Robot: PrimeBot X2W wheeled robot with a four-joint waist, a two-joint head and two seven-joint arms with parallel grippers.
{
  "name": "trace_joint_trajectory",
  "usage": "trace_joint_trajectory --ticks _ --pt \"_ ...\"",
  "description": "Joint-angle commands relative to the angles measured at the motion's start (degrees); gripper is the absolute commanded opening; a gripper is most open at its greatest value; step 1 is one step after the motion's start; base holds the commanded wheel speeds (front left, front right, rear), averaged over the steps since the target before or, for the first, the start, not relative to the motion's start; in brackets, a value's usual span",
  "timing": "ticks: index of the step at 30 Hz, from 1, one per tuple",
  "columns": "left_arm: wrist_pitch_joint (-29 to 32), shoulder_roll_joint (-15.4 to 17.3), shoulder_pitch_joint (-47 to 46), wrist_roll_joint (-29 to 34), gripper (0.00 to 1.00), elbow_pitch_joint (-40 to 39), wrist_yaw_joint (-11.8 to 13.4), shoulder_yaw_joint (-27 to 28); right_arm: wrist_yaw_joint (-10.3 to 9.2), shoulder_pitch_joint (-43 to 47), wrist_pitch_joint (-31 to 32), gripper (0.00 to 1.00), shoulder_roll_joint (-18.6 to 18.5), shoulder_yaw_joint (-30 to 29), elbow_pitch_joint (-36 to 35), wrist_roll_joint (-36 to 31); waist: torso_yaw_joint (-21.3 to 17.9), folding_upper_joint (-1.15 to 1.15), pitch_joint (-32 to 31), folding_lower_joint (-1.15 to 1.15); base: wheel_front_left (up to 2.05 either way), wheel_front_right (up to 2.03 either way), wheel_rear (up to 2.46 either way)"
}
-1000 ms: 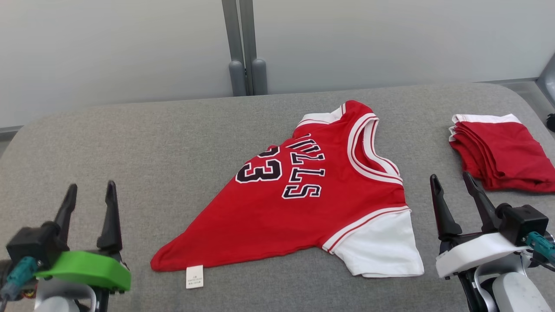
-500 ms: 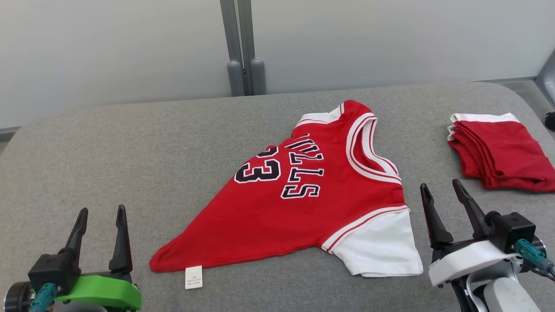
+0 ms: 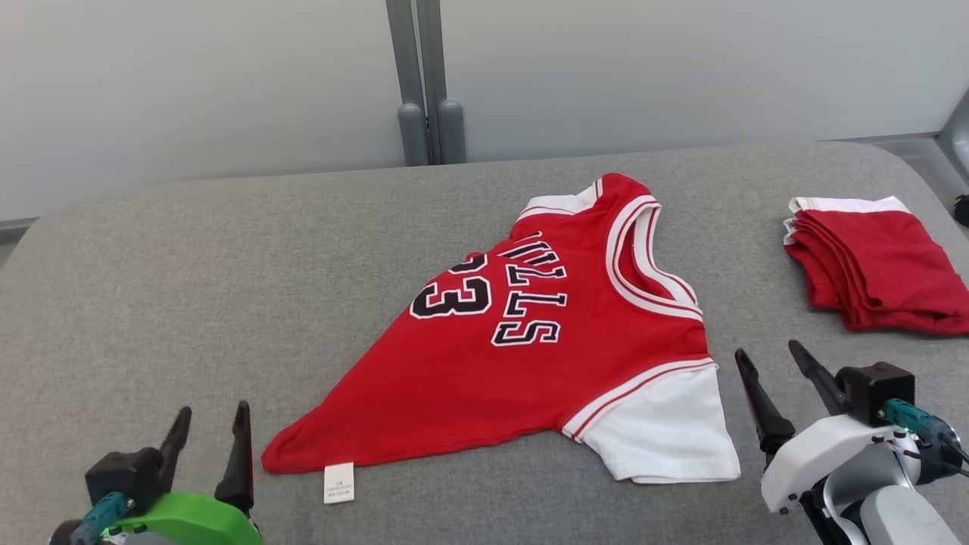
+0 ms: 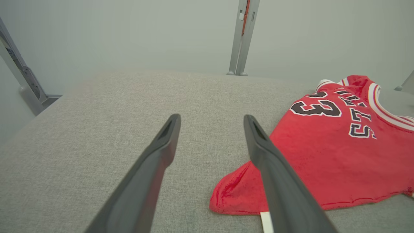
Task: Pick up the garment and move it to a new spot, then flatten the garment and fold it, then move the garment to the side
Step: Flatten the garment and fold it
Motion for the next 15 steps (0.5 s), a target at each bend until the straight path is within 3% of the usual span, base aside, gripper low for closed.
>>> trace_joint_trajectory --ticks 1,8,15 --pt "2.8 0.9 0.2 -0.7 1.0 0.9 -0.9 -0.6 0.0 0.6 3.3 1.0 -0.9 0.8 0.4 0.7 0.1 0.0 0.3 0.0 0.0 0.0 0.0" --pt "16.9 3.8 -2.4 -2.9 1.0 0.5 -4.1 -4.1 0.0 1.5 19.5 1.0 -2.3 2.8 0.4 5.8 0.2 0.0 3.3 0.0 0.0 0.0 0.0" --pt "22.2 5.1 -5.0 -4.8 1.0 0.2 -5.4 -4.9 0.0 0.4 25.4 1.0 -0.2 2.4 1.6 7.3 -0.1 0.0 7.0 0.0 0.0 0.0 0.0"
